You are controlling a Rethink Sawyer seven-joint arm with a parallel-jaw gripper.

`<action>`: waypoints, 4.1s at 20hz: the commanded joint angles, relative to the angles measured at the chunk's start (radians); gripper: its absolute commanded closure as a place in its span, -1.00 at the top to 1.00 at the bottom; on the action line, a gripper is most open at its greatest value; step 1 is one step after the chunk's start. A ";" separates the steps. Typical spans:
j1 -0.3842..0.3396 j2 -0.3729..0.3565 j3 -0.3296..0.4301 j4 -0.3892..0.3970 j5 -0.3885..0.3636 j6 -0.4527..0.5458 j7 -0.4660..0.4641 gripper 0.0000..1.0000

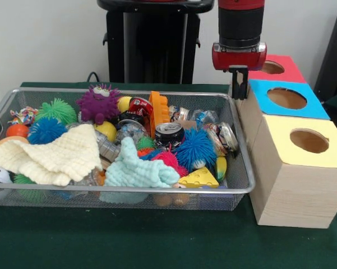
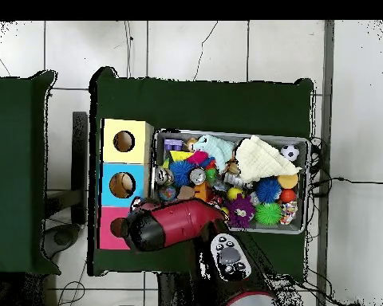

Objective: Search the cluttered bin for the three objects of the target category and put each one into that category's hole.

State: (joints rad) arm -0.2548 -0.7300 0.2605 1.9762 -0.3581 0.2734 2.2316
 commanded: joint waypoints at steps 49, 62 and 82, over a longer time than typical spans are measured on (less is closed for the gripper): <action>-0.437 0.378 0.149 -0.416 -0.202 0.282 -0.215 -1.00; -0.373 0.305 0.126 -0.344 -0.173 0.252 -0.088 -1.00; -0.539 0.404 0.281 -0.737 -0.256 0.622 -0.601 -1.00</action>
State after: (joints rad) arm -0.7669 -0.3644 0.4571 1.4526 -0.5292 0.8276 2.0379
